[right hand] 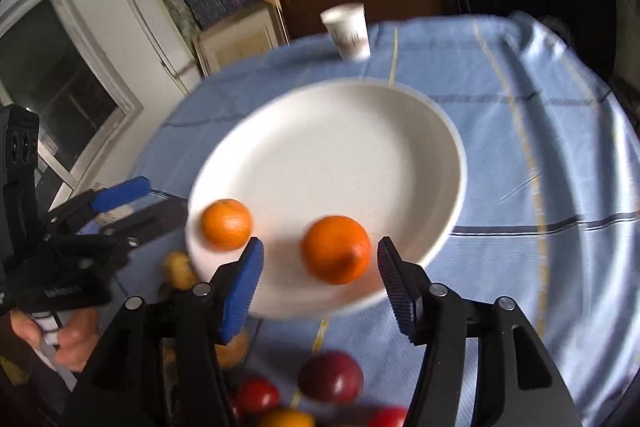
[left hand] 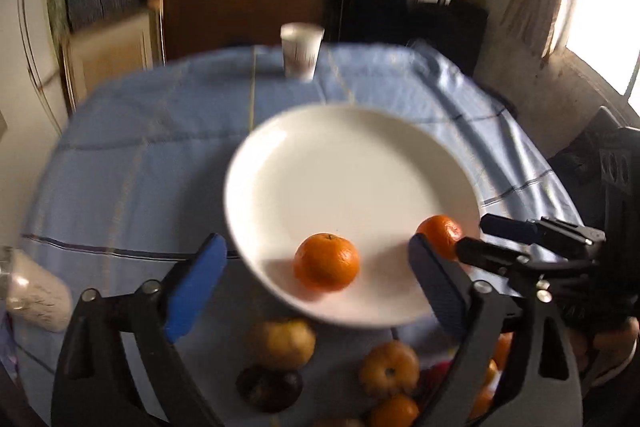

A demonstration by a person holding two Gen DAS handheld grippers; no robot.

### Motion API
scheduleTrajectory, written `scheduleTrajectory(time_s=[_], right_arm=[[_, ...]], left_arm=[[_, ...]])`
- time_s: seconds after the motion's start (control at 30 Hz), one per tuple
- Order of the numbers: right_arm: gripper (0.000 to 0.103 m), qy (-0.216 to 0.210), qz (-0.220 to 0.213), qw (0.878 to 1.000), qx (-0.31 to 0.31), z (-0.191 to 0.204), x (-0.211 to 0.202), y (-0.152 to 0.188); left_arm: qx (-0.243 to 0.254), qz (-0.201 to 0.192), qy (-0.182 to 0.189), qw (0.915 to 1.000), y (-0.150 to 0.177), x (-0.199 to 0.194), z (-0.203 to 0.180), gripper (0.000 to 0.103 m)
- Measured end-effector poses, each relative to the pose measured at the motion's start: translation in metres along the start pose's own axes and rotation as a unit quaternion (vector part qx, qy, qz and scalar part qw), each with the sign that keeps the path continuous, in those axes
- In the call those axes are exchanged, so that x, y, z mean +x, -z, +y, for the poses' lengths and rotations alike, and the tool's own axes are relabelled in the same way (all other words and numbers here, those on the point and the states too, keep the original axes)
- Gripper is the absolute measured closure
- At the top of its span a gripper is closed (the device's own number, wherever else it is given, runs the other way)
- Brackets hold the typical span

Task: Organize fruits
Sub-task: 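Carry both oranges onto the white plate and open both tools, then move the left tool to a dark plum while the right tool approaches another dark plum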

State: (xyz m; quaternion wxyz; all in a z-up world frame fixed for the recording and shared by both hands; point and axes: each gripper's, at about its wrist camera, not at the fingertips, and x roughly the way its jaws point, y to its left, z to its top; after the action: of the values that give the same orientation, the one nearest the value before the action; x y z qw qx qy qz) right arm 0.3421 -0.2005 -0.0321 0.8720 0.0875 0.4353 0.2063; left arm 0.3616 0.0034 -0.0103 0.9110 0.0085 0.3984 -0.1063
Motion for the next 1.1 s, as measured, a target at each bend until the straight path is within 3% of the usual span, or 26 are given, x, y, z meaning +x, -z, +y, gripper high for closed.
scheduleTrajectory(time_s=[0.1,0.23,0.47,0.63,0.73,0.9,1.1], right_arm=[[0.038,-0.009,-0.037,0.999,-0.011,0.004,-0.038,0.021],[0.035,-0.01,-0.067,0.997,-0.039,0.013,-0.076,0.066],[0.034,-0.033,-0.044,0.997,-0.062,0.025,-0.095,0.137],[0.033,-0.013,-0.022,0.994,-0.11,0.039,-0.084,0.158],[0.027,-0.005,-0.016,0.994,-0.108,0.041,-0.081,0.163],[0.025,-0.015,0.012,0.998,-0.062,0.026,-0.067,0.168],[0.025,-0.027,0.014,0.997,-0.071,0.031,-0.067,0.173]], left_arm=[[0.004,-0.039,0.009,0.9992,0.023,-0.044,0.001,0.005],[0.009,-0.067,-0.009,0.9977,0.067,-0.08,0.002,0.005],[0.01,-0.065,0.028,0.9975,0.151,-0.119,-0.006,0.005],[-0.008,-0.043,0.041,0.9982,0.189,-0.109,-0.003,0.005],[-0.033,-0.026,0.029,0.9987,0.195,-0.098,0.007,0.005],[-0.078,-0.02,0.052,0.9954,0.197,-0.093,0.023,0.005],[-0.049,-0.017,0.052,0.9973,0.196,-0.091,0.012,0.005]])
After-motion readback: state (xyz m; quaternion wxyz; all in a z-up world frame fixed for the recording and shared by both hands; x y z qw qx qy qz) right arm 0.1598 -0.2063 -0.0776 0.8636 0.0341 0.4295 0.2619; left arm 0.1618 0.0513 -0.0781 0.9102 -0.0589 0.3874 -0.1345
